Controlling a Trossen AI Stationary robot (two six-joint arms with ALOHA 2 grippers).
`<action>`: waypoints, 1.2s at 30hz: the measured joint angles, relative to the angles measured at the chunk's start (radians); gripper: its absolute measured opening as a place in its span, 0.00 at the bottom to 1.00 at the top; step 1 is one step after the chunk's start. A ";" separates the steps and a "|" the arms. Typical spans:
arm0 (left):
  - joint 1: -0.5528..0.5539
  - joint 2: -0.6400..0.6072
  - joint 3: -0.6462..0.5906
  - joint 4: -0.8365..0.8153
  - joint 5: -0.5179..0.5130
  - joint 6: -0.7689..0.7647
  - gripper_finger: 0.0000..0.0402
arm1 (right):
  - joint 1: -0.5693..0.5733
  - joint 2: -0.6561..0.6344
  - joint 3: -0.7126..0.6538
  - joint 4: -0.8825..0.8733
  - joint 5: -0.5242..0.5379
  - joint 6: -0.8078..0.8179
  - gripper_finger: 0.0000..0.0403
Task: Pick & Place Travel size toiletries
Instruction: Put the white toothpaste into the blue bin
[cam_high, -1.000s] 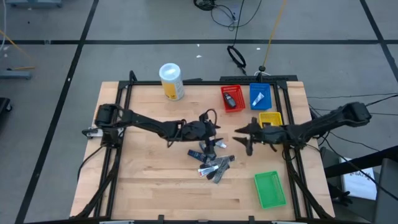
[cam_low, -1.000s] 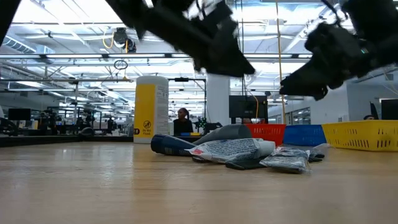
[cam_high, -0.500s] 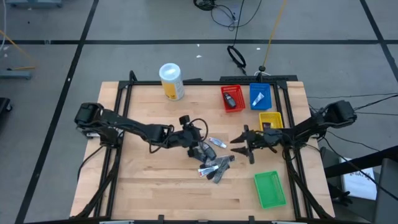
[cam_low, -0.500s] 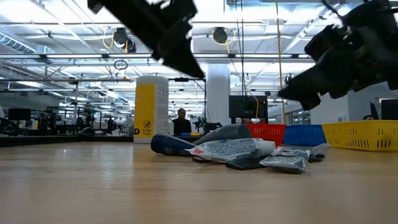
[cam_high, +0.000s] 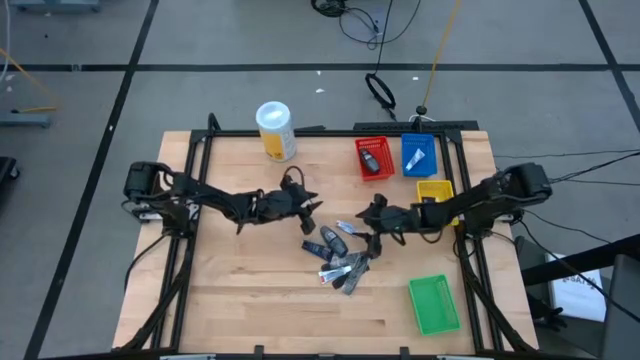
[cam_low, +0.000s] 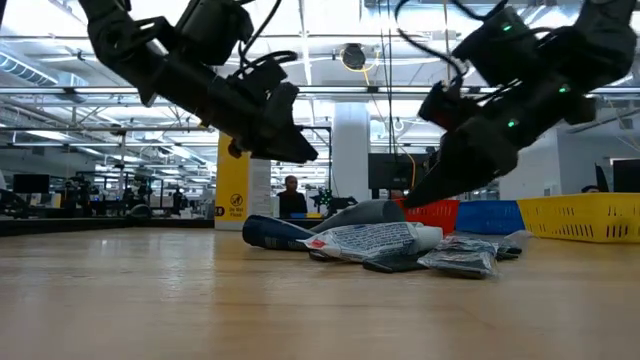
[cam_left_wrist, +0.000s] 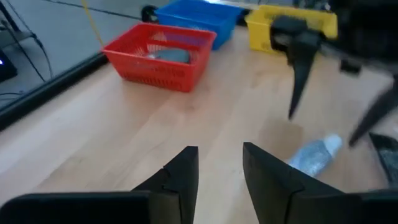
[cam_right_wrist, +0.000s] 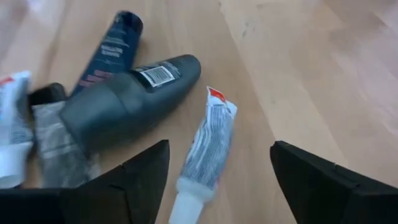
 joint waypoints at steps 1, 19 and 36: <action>0.005 0.000 -0.006 0.011 -0.001 0.002 0.30 | 0.001 0.022 0.009 0.002 0.001 -0.003 0.68; 0.001 0.136 -0.017 0.161 0.007 -0.027 0.30 | 0.000 0.011 0.021 -0.110 0.101 0.014 0.12; -0.012 0.141 -0.016 0.202 0.015 -0.023 0.30 | -0.175 -0.729 0.192 -1.147 0.548 0.461 0.12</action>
